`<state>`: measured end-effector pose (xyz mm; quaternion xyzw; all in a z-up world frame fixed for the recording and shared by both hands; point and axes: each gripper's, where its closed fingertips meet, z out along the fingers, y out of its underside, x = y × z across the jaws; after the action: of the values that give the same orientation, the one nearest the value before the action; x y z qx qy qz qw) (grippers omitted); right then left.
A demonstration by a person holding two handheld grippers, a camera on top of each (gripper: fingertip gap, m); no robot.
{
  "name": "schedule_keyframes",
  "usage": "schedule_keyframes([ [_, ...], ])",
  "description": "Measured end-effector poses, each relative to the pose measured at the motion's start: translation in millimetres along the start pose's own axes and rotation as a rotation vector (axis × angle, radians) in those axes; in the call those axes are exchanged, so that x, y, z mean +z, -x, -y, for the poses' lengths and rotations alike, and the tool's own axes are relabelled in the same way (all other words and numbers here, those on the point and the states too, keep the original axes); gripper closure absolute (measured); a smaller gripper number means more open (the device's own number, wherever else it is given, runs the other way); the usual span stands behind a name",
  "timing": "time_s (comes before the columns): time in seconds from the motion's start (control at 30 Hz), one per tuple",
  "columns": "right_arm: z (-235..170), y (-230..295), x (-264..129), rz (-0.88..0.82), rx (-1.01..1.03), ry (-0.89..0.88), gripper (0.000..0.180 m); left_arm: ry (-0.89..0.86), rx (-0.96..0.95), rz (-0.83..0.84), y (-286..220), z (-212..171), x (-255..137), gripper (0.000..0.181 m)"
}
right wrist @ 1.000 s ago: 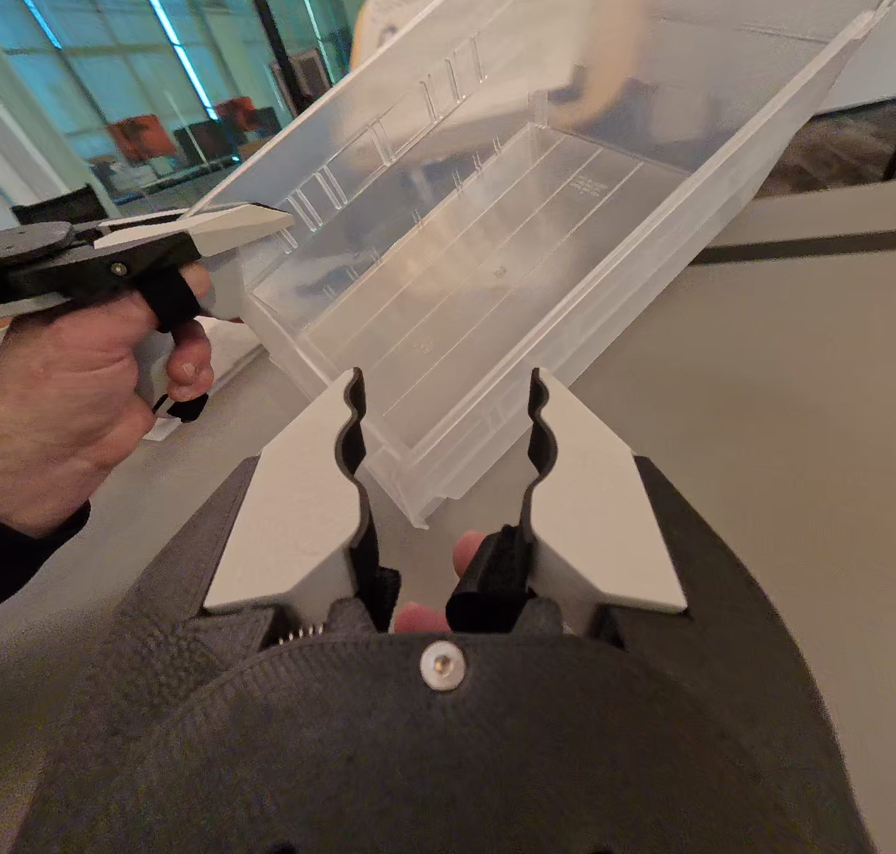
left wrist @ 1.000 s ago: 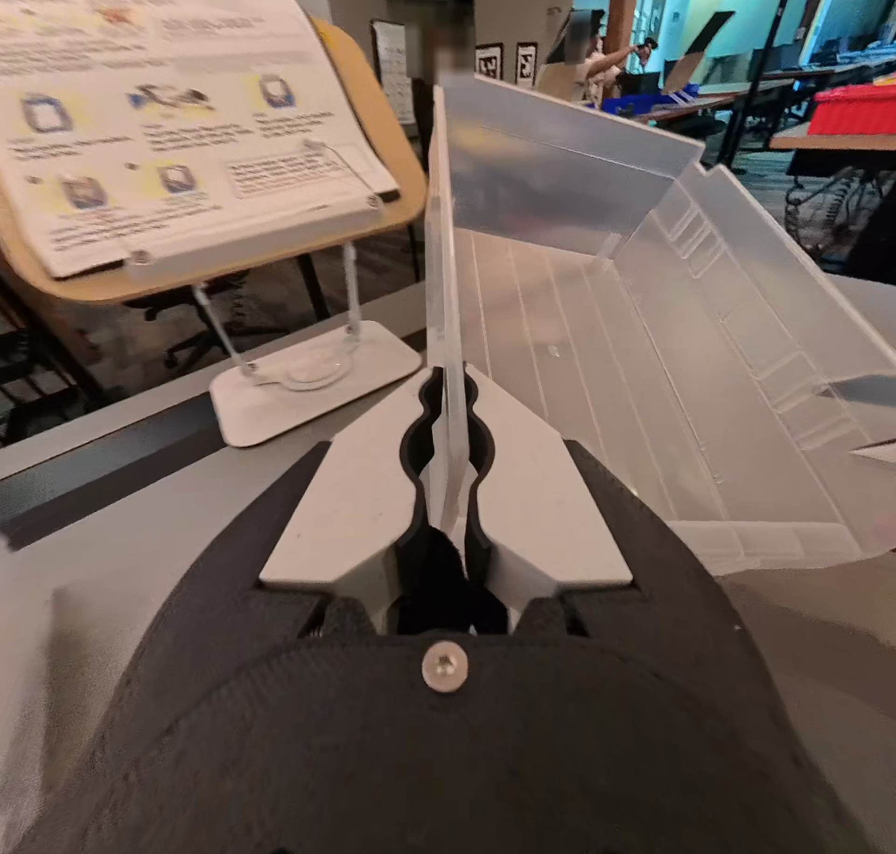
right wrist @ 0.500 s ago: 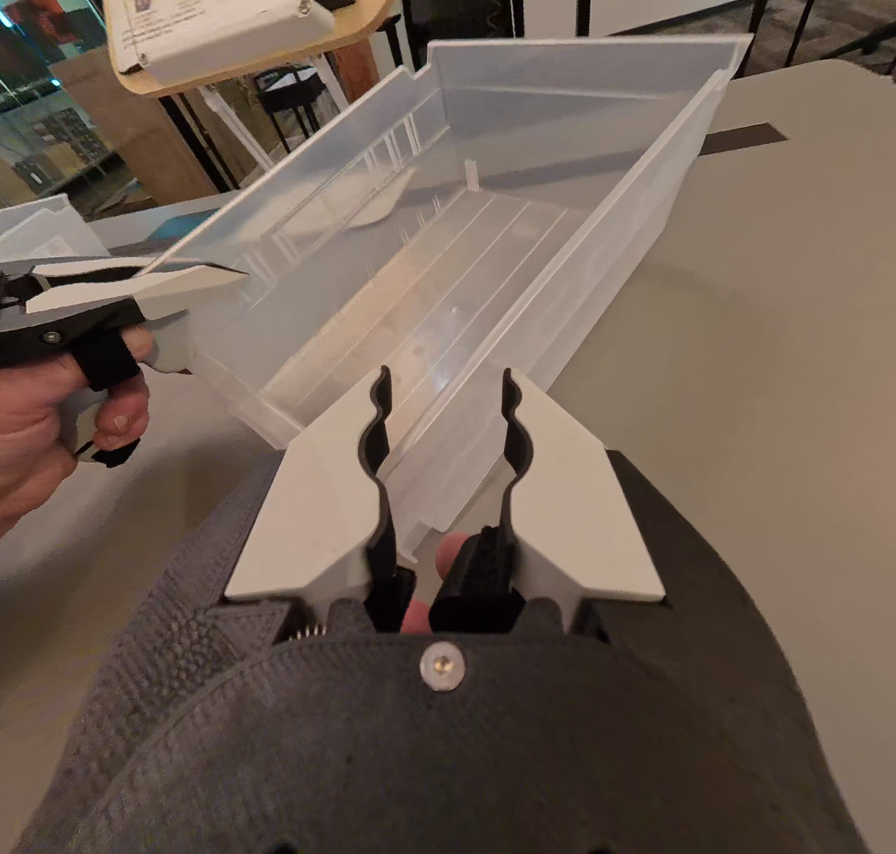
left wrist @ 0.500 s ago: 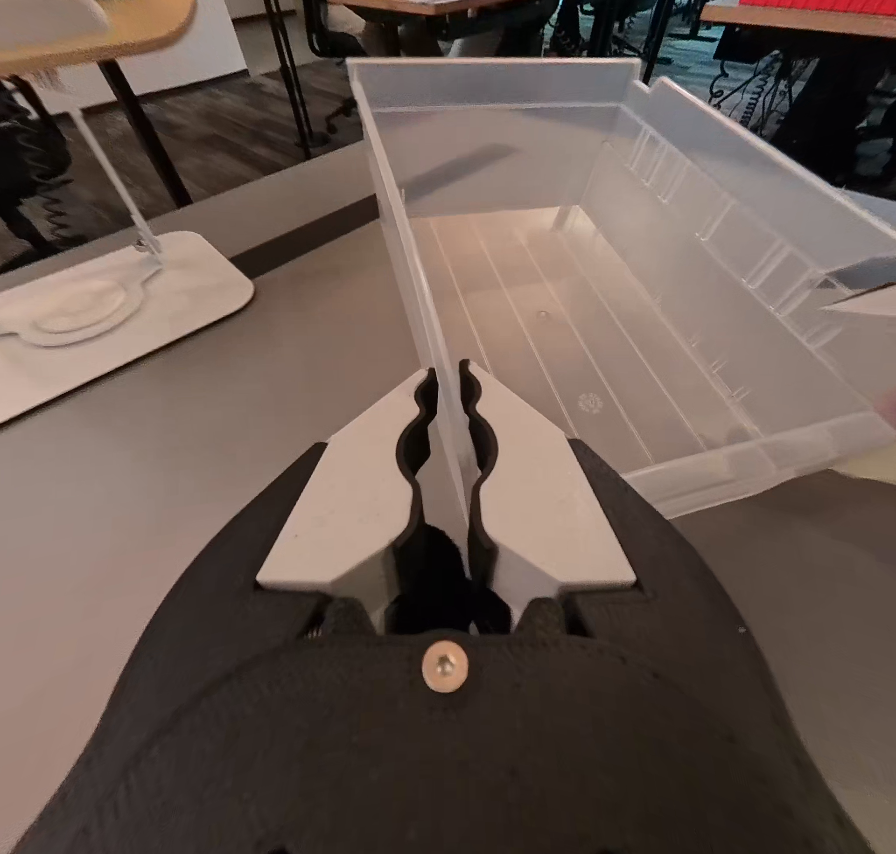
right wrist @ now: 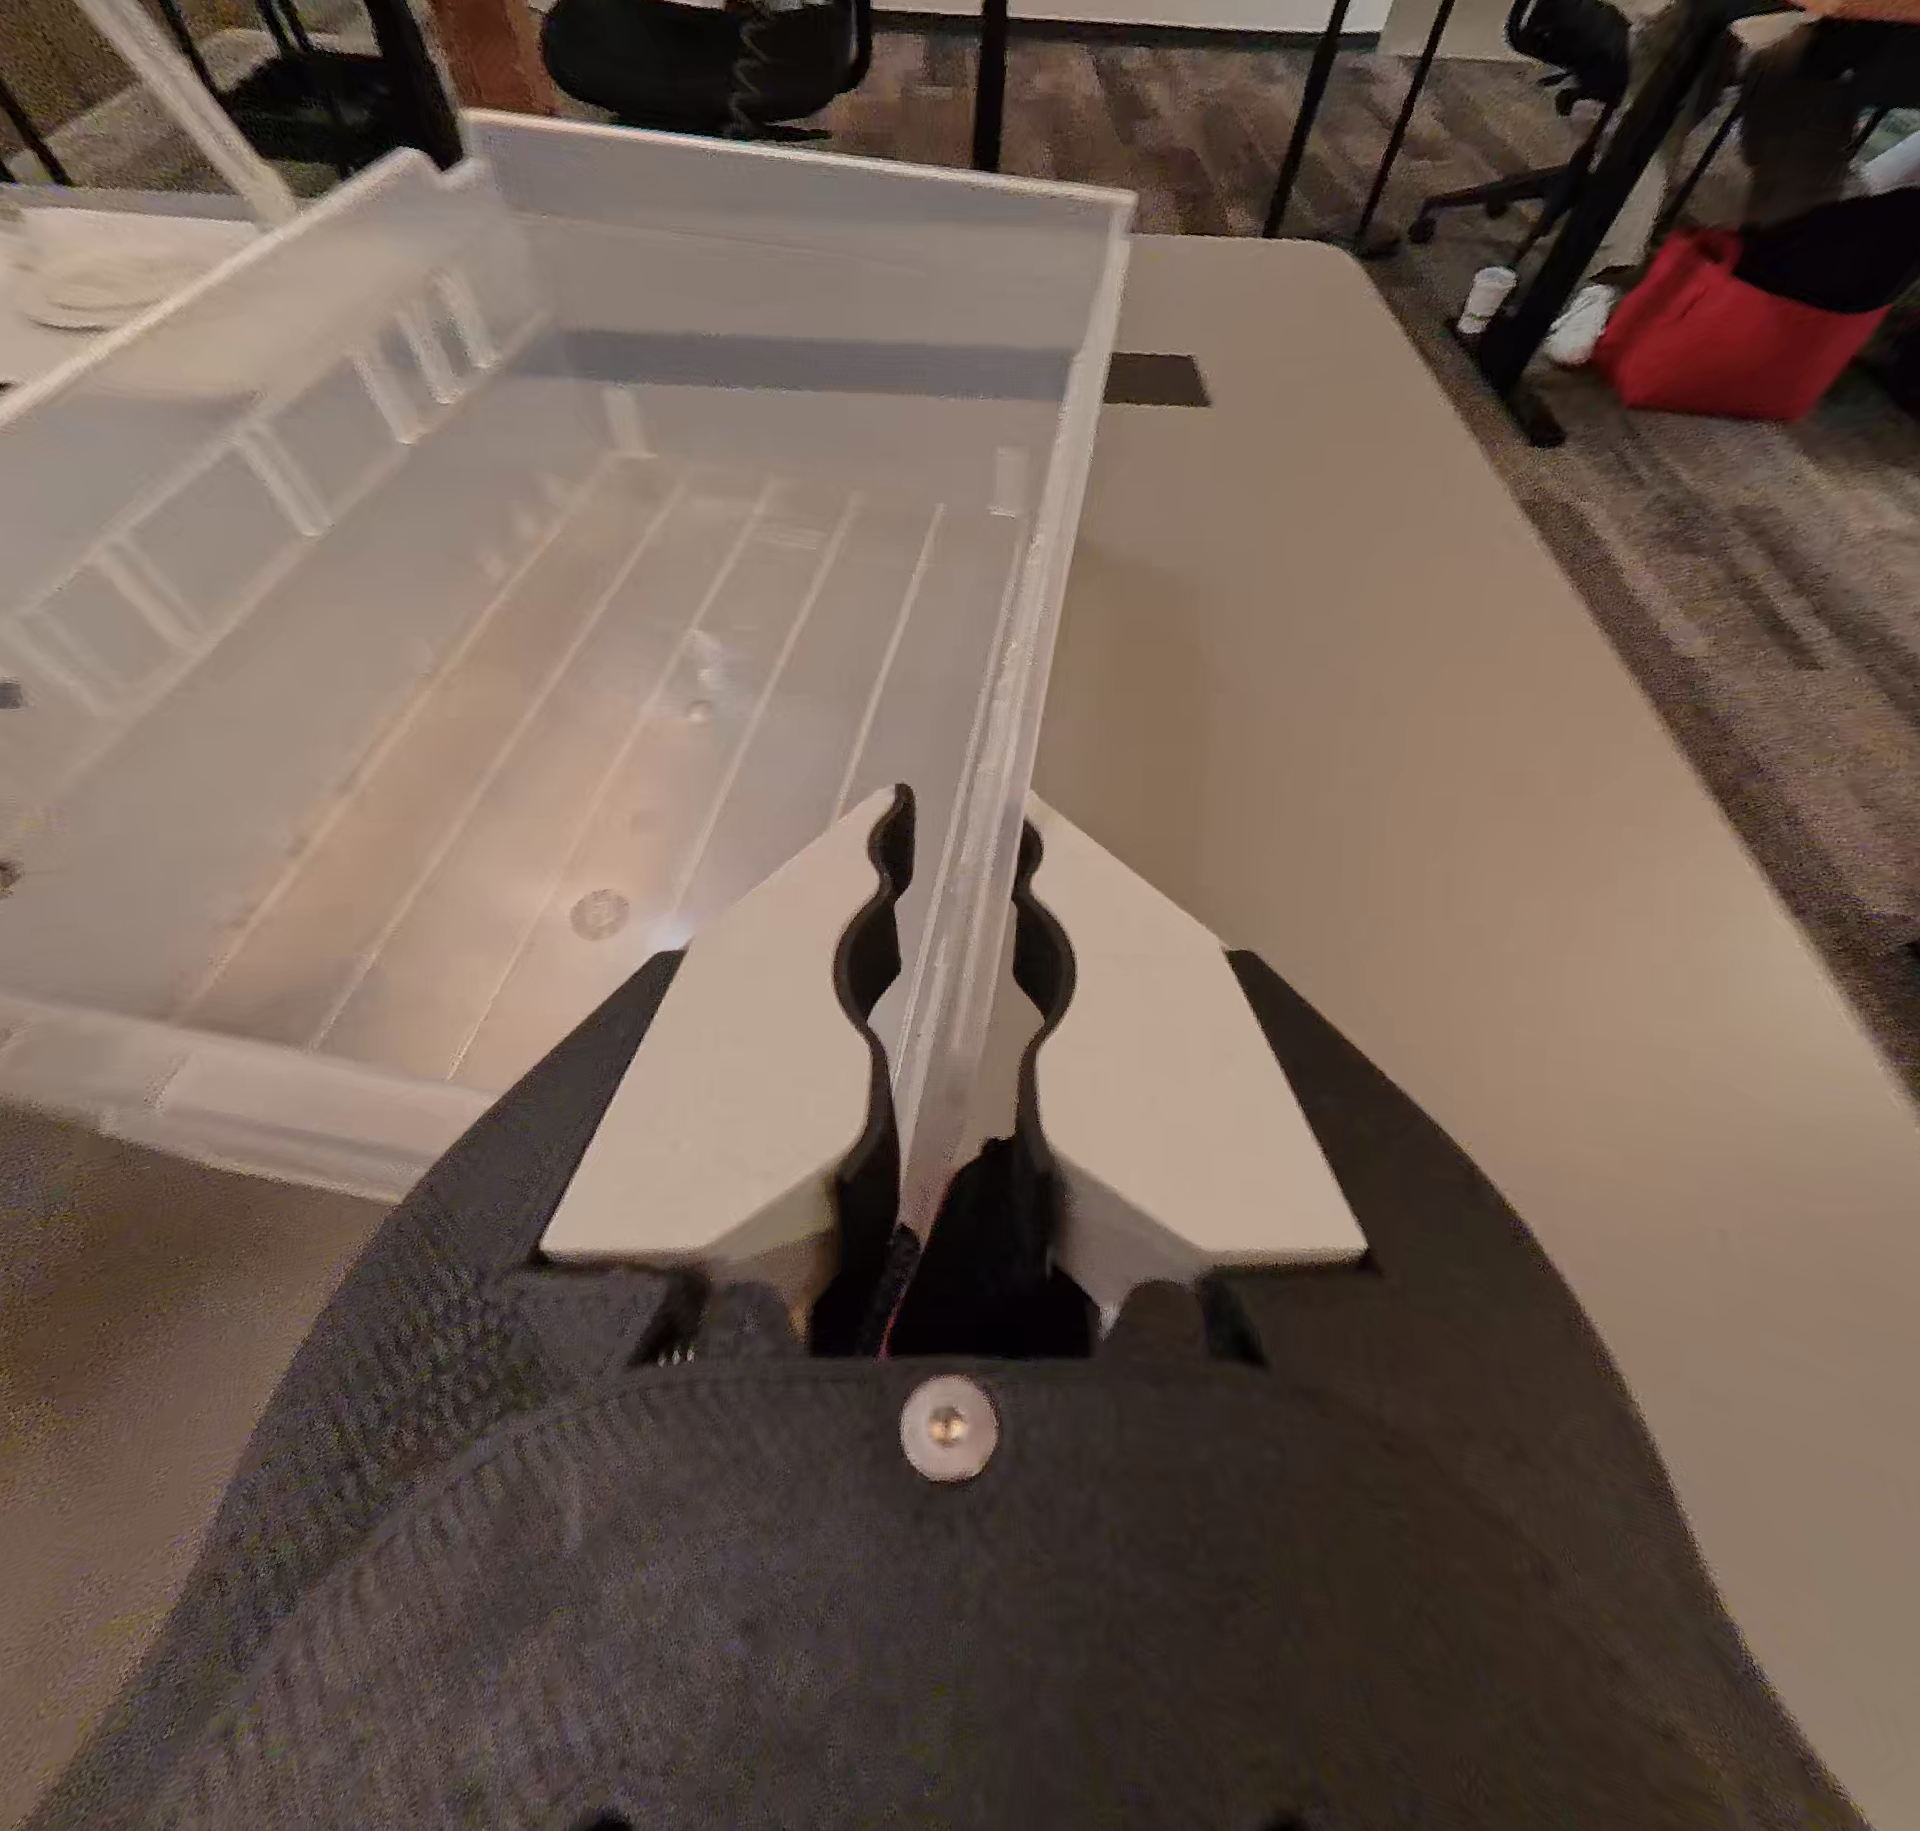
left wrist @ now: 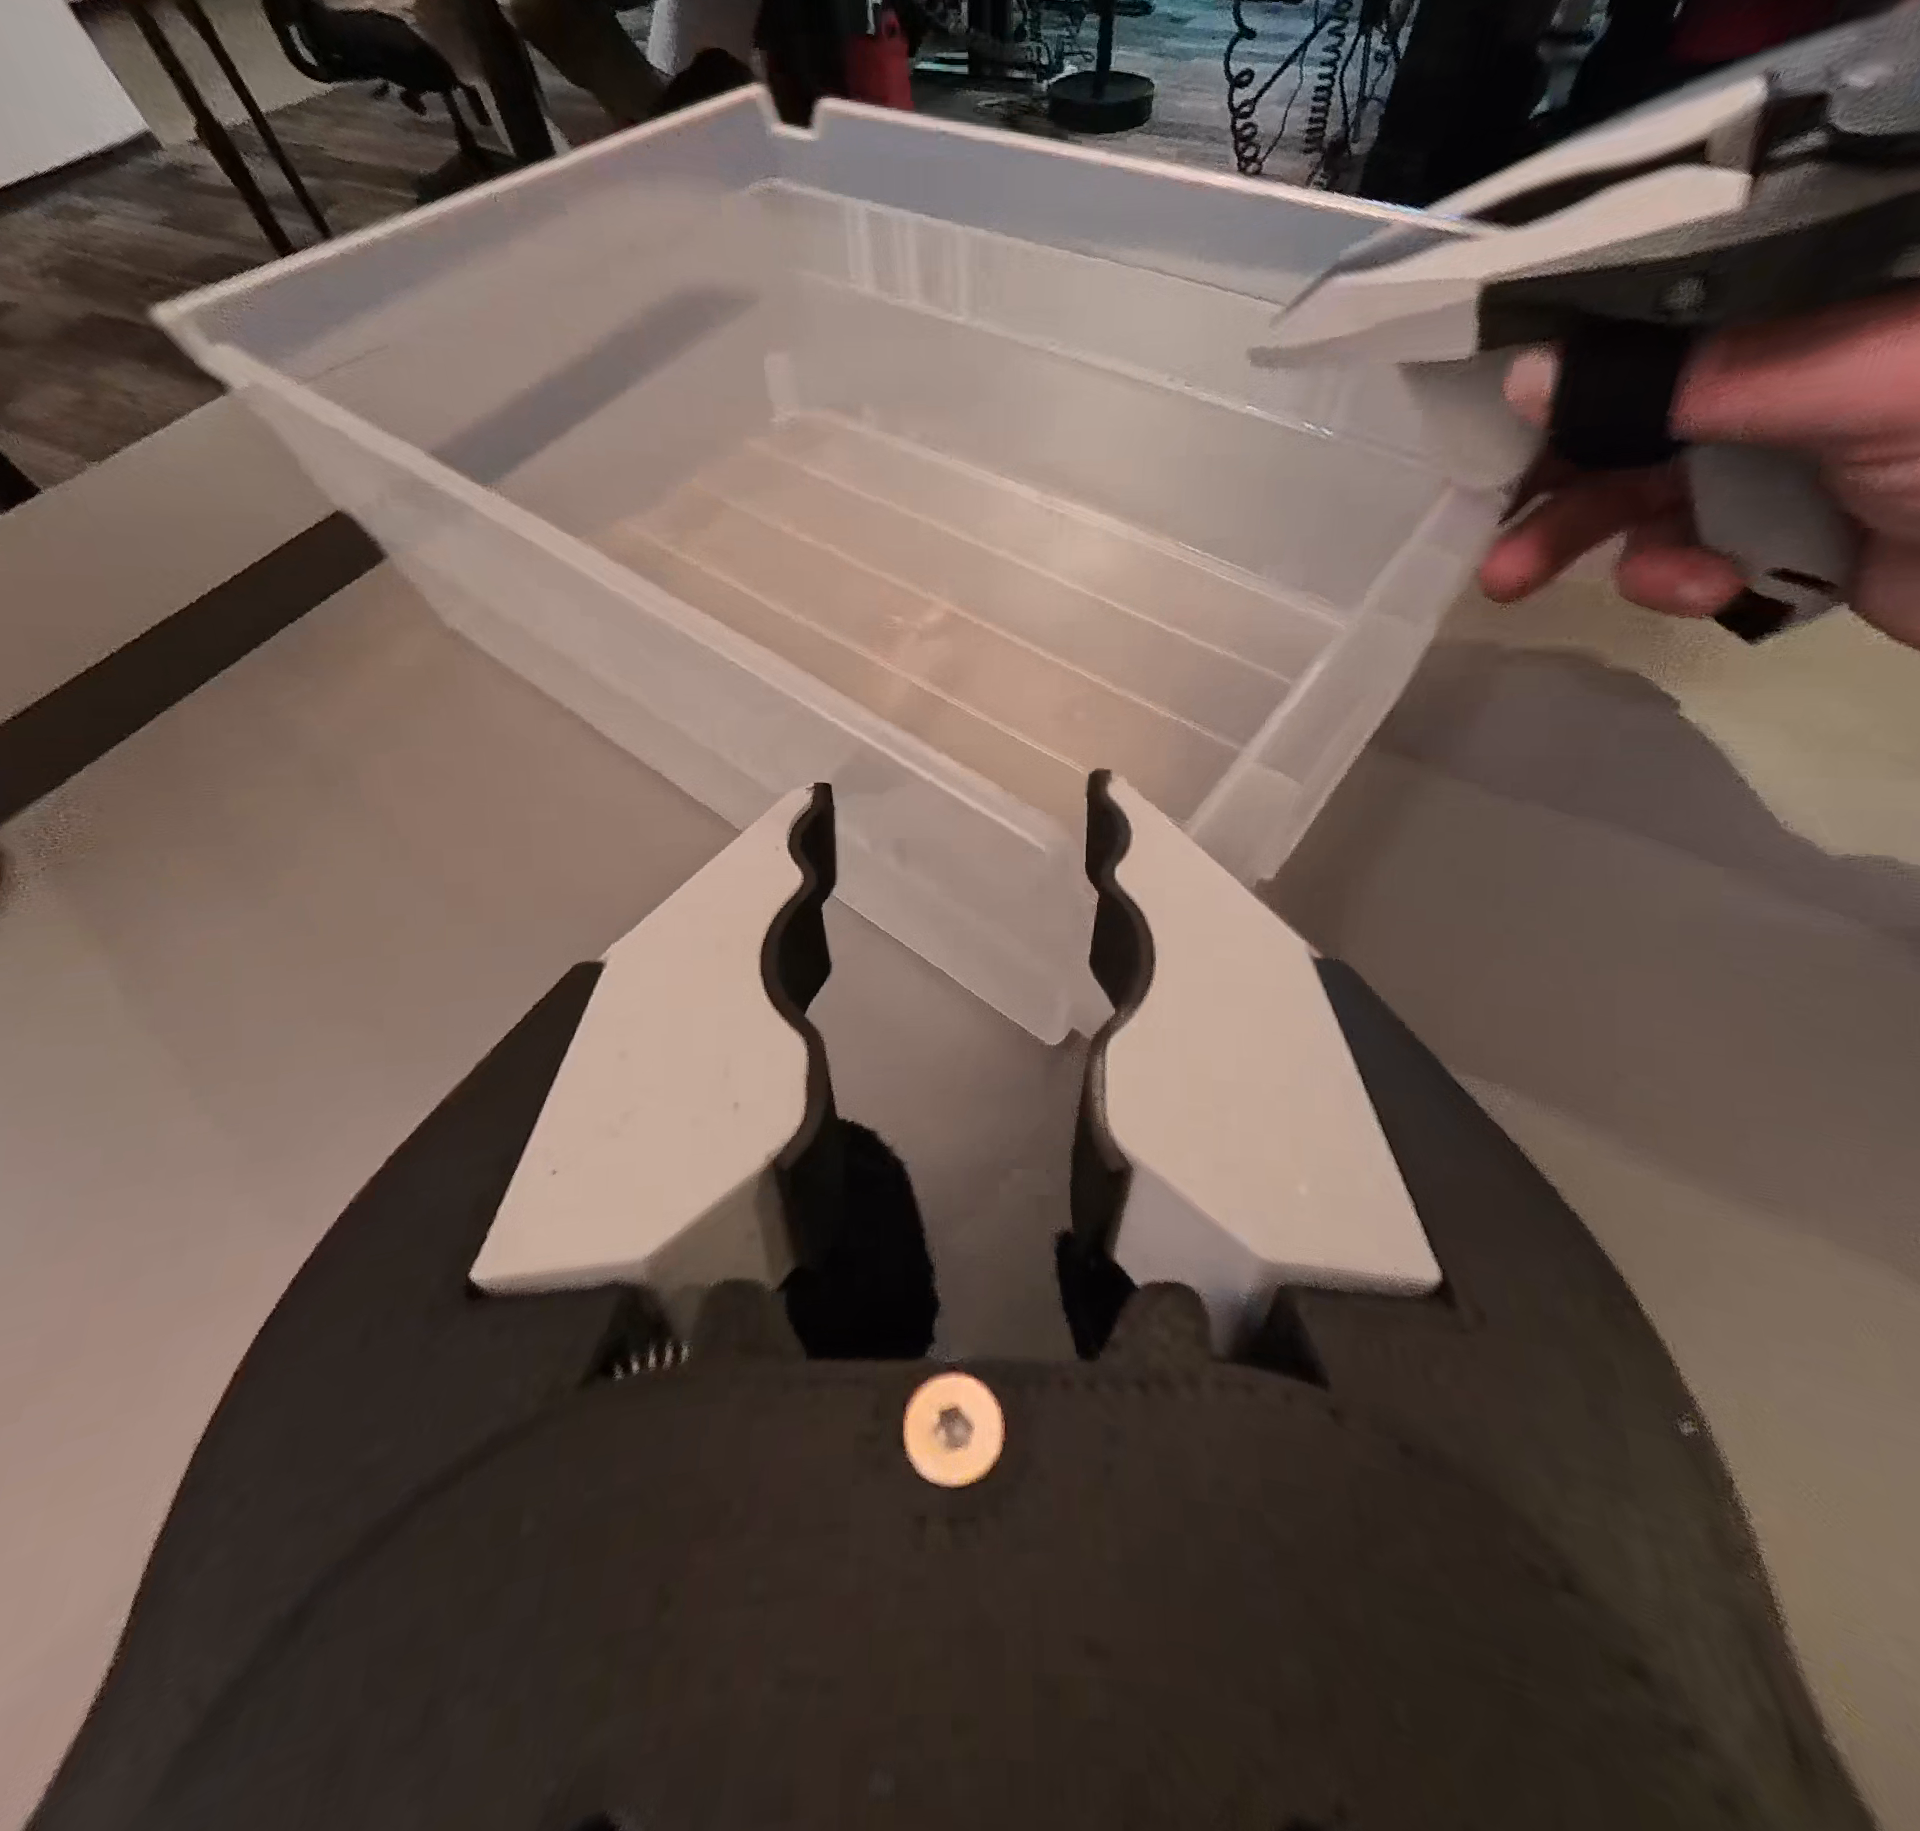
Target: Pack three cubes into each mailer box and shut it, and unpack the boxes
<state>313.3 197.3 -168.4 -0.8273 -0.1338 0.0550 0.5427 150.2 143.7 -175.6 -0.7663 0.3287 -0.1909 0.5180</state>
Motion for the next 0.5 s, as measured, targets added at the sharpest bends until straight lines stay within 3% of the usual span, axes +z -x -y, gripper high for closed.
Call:
schedule_keyframes([
  [0.07,2.9,-24.0,9.1,-0.027,-0.015,-0.003,0.175,-0.011,0.020,-0.002,-14.6,5.1,11.5,0.130],
  [0.5,16.0,-93.6,45.6,0.004,-0.051,-0.013,0.171,-0.062,-0.040,0.004,-34.8,32.5,71.0,0.125],
])
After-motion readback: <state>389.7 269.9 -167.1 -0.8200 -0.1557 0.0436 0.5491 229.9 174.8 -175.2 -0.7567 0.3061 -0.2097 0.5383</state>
